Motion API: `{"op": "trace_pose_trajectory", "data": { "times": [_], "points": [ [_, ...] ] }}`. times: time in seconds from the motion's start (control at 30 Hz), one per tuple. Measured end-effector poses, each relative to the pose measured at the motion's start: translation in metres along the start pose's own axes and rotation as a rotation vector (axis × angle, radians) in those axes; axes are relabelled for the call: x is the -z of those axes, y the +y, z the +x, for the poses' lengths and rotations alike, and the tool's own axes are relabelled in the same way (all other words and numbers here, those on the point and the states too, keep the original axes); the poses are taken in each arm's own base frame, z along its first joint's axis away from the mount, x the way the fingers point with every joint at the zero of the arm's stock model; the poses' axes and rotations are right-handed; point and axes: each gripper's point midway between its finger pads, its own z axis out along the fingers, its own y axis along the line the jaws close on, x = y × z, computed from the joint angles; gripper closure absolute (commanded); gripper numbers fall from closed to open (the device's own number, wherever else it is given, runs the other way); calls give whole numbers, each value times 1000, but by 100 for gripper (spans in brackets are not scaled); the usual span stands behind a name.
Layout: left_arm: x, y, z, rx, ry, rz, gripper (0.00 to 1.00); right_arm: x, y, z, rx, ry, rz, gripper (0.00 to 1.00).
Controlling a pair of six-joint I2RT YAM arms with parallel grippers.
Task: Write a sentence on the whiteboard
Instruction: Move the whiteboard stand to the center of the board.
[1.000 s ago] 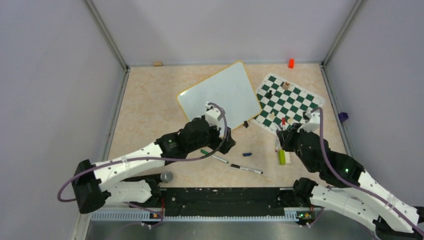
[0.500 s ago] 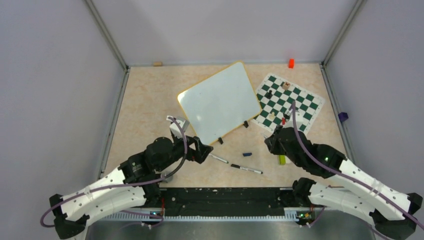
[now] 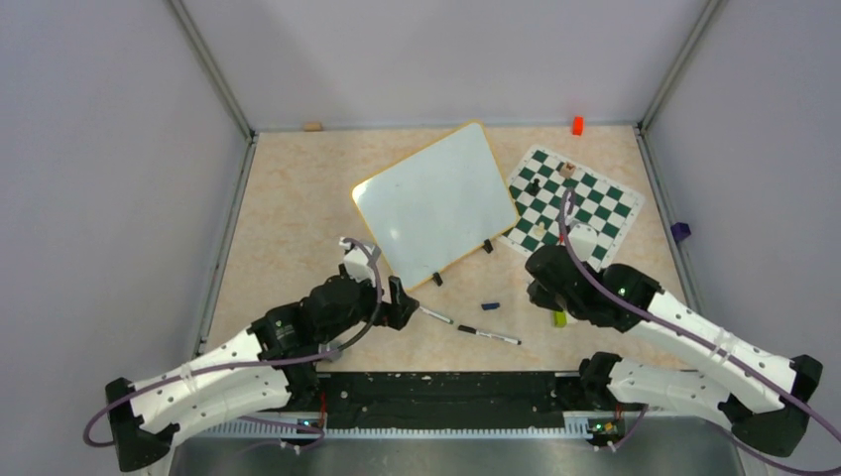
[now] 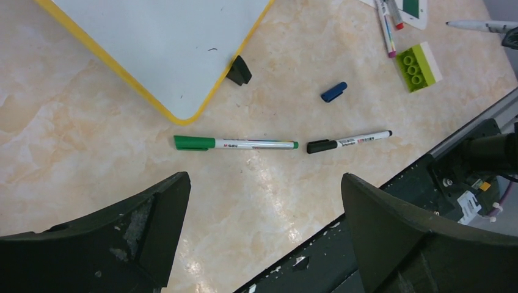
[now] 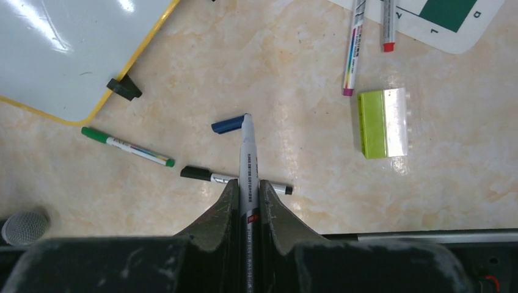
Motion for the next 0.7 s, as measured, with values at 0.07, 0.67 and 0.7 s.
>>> {"op": "trace_pose_trajectory", "data": {
  "times": [0.07, 0.67, 0.7],
  "points": [
    [-4, 4, 3, 11, 17, -22, 1, -1, -3, -1, -1, 7, 50, 100],
    [-4, 12, -74, 263, -147, -6, 1, 20, -13, -33, 109, -114, 34, 100],
    [-3, 11, -76, 276, -162, -1, 1, 23, -11, -35, 127, -121, 7, 100]
  ]
}}
